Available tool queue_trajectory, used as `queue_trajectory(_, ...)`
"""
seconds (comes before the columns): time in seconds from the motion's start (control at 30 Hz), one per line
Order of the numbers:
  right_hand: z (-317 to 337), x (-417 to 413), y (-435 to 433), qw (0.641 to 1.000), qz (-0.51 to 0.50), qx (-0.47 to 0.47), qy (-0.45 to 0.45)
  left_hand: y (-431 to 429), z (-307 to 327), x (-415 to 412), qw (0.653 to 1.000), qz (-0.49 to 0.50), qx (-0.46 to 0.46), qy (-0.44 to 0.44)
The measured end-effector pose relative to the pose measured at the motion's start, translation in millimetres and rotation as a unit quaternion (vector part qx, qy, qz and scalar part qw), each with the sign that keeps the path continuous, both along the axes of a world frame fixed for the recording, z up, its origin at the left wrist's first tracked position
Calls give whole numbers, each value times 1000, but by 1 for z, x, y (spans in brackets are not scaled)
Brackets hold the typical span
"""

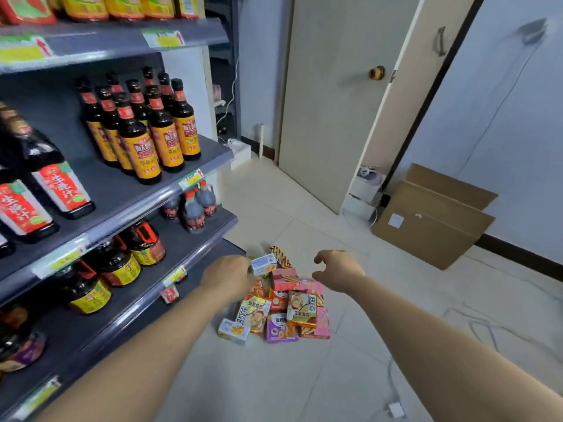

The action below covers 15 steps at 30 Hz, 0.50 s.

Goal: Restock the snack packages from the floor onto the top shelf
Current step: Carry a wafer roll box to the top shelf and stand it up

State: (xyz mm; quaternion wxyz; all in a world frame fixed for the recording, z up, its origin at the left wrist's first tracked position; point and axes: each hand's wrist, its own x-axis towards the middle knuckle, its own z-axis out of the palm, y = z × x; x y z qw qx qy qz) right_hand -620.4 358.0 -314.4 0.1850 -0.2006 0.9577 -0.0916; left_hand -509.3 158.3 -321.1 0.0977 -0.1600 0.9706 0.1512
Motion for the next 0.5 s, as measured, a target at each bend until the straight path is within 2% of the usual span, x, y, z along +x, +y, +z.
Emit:
queue_trajectory(0.27,-71,-105,-5,997,18,59,-49,-1,-77,-113,999,-27,-2,-37)
queue_trajectory(0.5,-141,-198,-24,992,-12,81,-93,-19,-150,-217,996,-49,26,-76)
